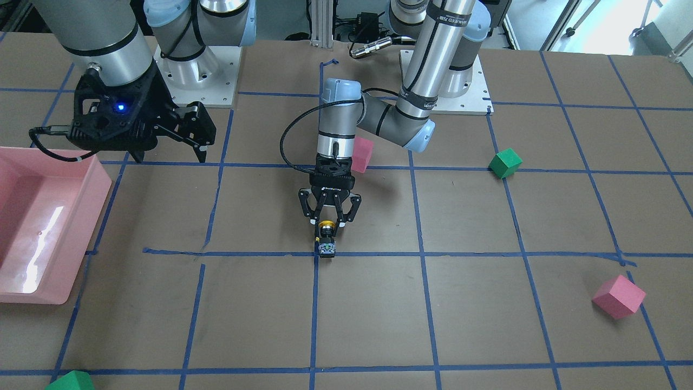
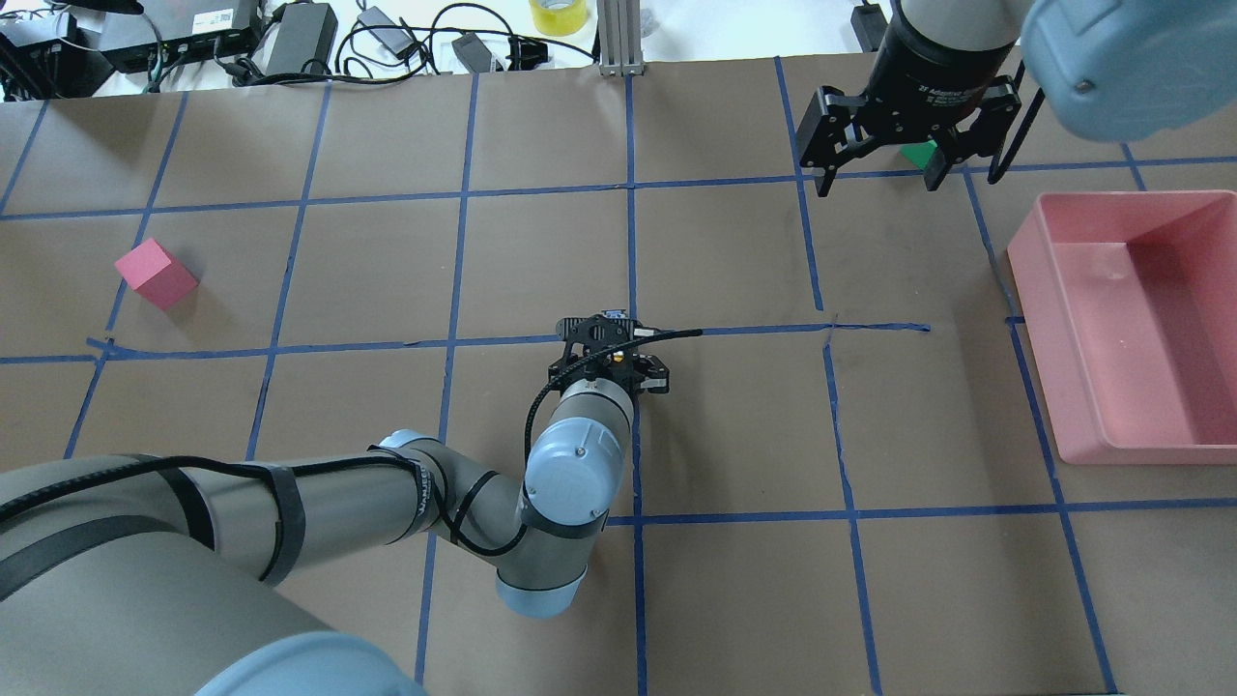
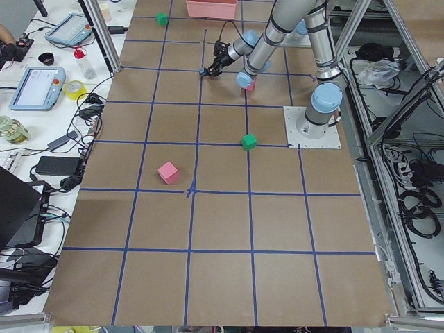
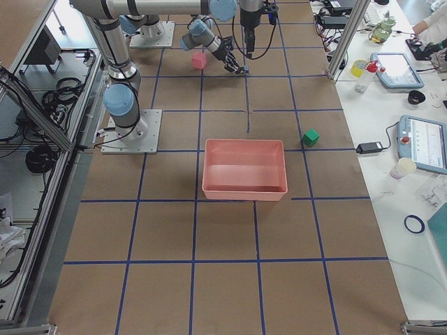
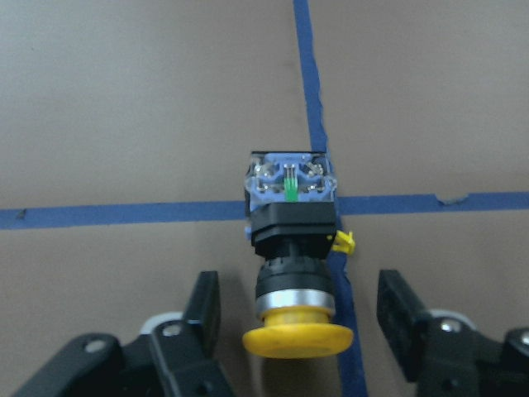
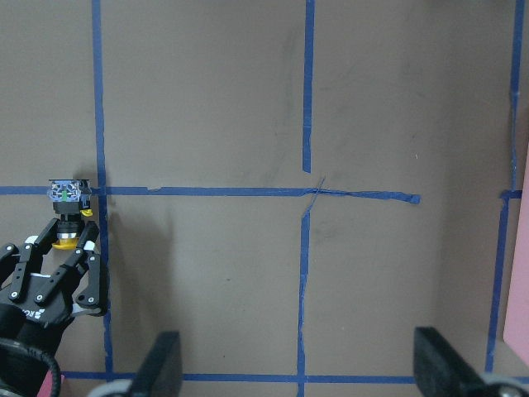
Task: Align button upright
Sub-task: 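Lower the left gripper over the lying button and grasp it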
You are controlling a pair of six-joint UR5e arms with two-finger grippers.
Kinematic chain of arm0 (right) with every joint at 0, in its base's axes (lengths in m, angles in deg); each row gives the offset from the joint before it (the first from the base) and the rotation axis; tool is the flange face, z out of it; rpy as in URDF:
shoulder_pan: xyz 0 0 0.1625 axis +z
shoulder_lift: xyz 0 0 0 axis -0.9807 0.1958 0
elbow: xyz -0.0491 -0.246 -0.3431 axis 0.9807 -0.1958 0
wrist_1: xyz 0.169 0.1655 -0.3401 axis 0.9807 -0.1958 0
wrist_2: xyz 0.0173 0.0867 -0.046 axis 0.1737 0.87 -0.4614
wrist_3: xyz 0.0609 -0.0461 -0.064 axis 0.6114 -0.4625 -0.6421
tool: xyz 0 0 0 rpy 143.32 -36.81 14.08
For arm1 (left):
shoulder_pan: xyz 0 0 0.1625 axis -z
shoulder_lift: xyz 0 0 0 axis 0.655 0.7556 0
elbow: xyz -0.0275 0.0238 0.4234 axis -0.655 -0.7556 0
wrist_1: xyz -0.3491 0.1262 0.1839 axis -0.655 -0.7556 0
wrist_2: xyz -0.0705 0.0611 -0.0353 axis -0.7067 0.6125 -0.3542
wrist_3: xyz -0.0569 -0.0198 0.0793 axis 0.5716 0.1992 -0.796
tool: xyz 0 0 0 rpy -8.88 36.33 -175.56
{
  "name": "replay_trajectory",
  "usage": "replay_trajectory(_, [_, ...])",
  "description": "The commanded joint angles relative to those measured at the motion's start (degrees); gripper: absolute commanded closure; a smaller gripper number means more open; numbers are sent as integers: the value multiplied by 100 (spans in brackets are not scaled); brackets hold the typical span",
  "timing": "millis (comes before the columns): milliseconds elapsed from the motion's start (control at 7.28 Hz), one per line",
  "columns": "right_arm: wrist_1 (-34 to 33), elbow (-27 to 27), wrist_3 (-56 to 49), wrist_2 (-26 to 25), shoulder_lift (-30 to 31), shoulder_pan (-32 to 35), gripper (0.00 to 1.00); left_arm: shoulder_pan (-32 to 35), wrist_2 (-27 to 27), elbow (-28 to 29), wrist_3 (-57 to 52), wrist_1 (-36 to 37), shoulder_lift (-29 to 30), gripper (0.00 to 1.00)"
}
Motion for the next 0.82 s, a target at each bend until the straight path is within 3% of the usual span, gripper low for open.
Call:
replay_trajectory(0, [2, 0, -7, 0, 0, 0, 0, -288, 147, 178, -80, -547, -425, 100])
replay_trajectory(275, [11, 0, -7, 0, 9, 0, 0, -755, -210, 756, 16, -2560, -996, 100])
replay_trajectory(412, [11, 0, -7, 0, 0, 0, 0, -826, -378, 1203, 304, -3982, -1269, 100])
replay_trajectory(687, [11, 0, -7, 0, 0, 0, 0, -1002, -1255, 2283, 1322, -6969, -1482, 100])
